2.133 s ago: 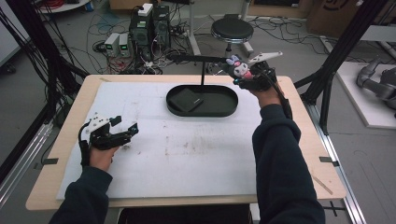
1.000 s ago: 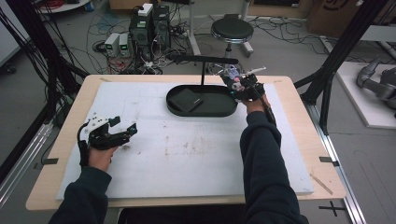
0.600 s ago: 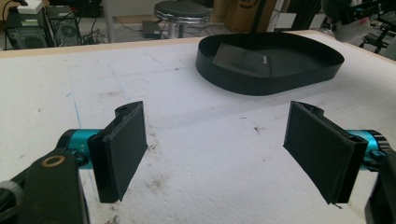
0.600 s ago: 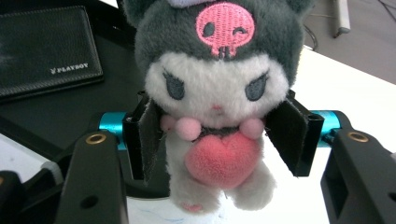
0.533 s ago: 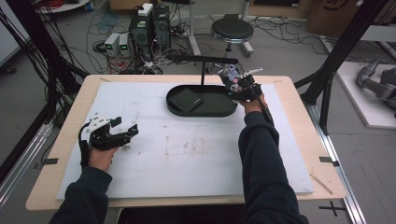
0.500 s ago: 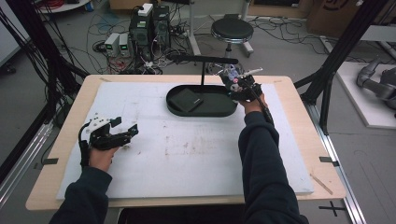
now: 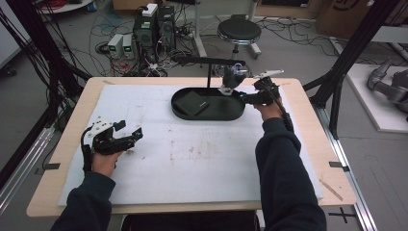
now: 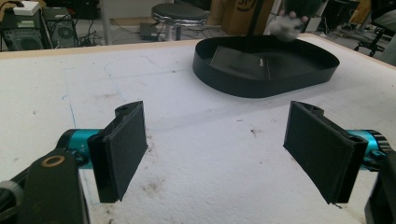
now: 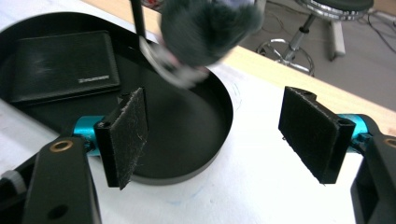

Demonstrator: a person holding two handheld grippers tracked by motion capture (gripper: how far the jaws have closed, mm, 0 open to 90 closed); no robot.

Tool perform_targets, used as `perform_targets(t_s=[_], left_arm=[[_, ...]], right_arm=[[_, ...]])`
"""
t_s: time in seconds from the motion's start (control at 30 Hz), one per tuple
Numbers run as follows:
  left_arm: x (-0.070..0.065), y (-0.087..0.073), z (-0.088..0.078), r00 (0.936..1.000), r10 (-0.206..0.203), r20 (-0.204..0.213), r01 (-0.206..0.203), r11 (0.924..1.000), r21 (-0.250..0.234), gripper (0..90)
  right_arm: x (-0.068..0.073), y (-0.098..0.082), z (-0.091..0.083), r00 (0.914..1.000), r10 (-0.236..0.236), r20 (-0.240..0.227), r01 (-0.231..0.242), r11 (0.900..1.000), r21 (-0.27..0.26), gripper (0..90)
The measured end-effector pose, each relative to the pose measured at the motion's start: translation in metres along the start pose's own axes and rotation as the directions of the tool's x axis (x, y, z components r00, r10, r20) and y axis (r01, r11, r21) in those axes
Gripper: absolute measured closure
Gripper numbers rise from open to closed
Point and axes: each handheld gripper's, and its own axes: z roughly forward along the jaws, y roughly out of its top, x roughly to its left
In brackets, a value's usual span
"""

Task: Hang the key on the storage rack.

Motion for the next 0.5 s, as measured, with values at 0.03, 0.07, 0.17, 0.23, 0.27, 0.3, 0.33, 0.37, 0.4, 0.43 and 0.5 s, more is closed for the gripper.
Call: perform_targets(t_s=[0.03, 0.07, 0.17, 0.23, 0.27, 0.3, 0.33, 0.37, 0.4, 0.43, 0.5], left_arm=[[0.000, 0.000, 0.000, 1.0000, -0.006, 0.000, 0.006, 1.0000, -0.006, 20.9], [0.001, 0.000, 0.000, 1.0000, -0.008, 0.000, 0.008, 0.9999, -0.013, 20.9], [0.002, 0.001, -0.001, 0.9999, -0.015, 0.000, 0.015, 0.9995, -0.028, 20.9], [0.002, 0.001, -0.002, 0.9998, -0.019, 0.002, 0.019, 0.9993, -0.033, 20.9], [0.002, 0.002, -0.002, 0.9998, -0.021, 0.002, 0.021, 0.9991, -0.037, 20.9], [0.002, 0.002, -0.002, 0.9998, -0.021, 0.003, 0.021, 0.9990, -0.039, 20.9], [0.002, 0.002, -0.002, 0.9998, -0.022, 0.003, 0.022, 0.9990, -0.039, 20.9], [0.001, 0.002, -0.003, 0.9998, -0.021, 0.005, 0.021, 0.9990, -0.039, 20.9], [0.001, 0.002, -0.003, 0.9998, -0.019, 0.004, 0.019, 0.9991, -0.038, 20.9], [0.001, 0.002, -0.002, 0.9998, -0.021, 0.003, 0.021, 0.9989, -0.041, 20.9], [0.001, 0.002, -0.002, 0.9998, -0.020, 0.005, 0.020, 0.9989, -0.042, 20.9]], right_arm=[[0.000, 0.000, -0.006, 0.9999, -0.008, -0.007, 0.008, 1.000, -0.001, 24.7], [0.000, -0.001, -0.013, 0.9997, -0.014, -0.022, 0.014, 1.000, -0.003, 24.7], [0.001, -0.002, -0.032, 0.9989, -0.022, -0.042, 0.021, 1.000, -0.013, 24.5], [0.001, -0.006, -0.045, 0.9985, -0.026, -0.049, 0.023, 0.998, -0.060, 24.6], [0.002, -0.011, -0.053, 0.9984, -0.025, -0.051, 0.020, 0.995, -0.098, 24.9], [0.002, -0.015, -0.059, 0.9983, -0.019, -0.055, 0.012, 0.994, -0.109, 24.8], [0.001, -0.019, -0.064, 0.9980, -0.012, -0.062, 0.005, 0.995, -0.102, 24.9], [0.001, -0.025, -0.070, 0.9977, -0.009, -0.067, 0.000, 0.992, -0.127, 24.9], [0.002, -0.033, -0.077, 0.9968, -0.003, -0.080, -0.009, 0.988, -0.154, 24.8], [0.002, -0.037, -0.080, 0.9965, -0.003, -0.084, -0.010, 0.988, -0.154, 24.8], [0.003, -0.054, -0.089, 0.9956, 0.000, -0.093, -0.016, 0.985, -0.172, 24.8]])
